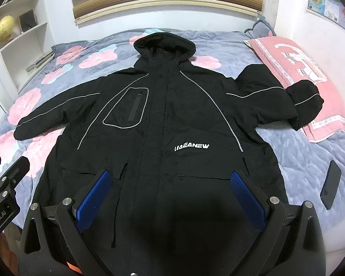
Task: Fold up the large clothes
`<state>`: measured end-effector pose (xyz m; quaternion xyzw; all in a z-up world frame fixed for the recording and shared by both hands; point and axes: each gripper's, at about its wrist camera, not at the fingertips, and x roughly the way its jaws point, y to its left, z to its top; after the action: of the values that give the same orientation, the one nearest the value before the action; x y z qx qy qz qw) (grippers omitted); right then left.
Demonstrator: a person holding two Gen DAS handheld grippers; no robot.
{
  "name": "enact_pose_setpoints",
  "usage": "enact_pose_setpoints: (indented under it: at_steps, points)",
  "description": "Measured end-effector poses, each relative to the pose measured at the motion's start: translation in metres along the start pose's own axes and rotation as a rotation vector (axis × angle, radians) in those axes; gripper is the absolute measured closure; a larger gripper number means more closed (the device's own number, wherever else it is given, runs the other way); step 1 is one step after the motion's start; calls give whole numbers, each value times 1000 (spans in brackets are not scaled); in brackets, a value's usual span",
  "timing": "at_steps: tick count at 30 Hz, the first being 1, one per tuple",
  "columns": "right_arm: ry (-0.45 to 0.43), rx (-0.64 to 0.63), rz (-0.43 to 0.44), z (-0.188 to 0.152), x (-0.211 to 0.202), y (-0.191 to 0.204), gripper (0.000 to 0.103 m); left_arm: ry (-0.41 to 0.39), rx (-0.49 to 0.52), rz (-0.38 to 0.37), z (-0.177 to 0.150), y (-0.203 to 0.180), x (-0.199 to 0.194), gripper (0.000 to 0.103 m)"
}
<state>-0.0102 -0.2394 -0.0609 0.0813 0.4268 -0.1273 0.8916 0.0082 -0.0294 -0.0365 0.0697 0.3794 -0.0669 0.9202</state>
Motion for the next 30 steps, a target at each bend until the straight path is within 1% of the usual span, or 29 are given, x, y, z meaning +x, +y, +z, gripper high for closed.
enact_pose_setpoints:
  at_steps: [5,8,10,11,13,14,16,17,18,20,21,22,23,24,26,28,29,30]
  points:
    - [7,4,14,9,20,11,0,24,-23,-2,1,10,19,12]
    - [-14,6,21,17,36,21,0,25,-29,9,3,19,34,12]
    - [-48,-1,14,22,48,29,0,32,-30,11,5,24,45,12]
    - [-78,-10,9,25,54,33,0,42,-37,0,6,29,52,12]
    - [-159,-39,-7,28,70,42,0,55,-81,-36,8,46,67,12]
    - [-193,-53,-11,29,78,45,0,54,-104,-40,9,55,74,12]
    - [-256,-79,-33,27,97,51,0,32,-162,-14,13,80,89,12]
    - [-277,-91,-53,23,110,53,0,-2,-202,14,16,99,97,12]
    - [-279,-97,-75,20,123,55,0,-37,-225,37,17,112,102,12]
    - [-270,-92,-100,11,142,55,0,-119,-286,120,18,147,114,12]
    - [-267,-88,-95,6,150,53,0,-157,-330,178,19,168,122,12]
    - [-258,-84,-85,3,157,51,0,-183,-378,214,20,190,130,12]
    - [-238,-81,-77,2,164,51,0,-193,-415,225,20,207,137,12]
    - [-219,-78,-69,3,170,50,0,-194,-462,221,20,230,147,12]
    - [-203,-76,-53,3,176,50,0,-135,-557,226,21,276,175,12]
    - [-192,-88,-41,2,182,53,0,-86,-622,234,20,309,197,12]
    - [-185,-95,-40,0,184,55,0,-63,-671,240,19,330,212,12]
    - [-174,-107,-40,0,188,58,0,-55,-702,238,17,342,222,12]
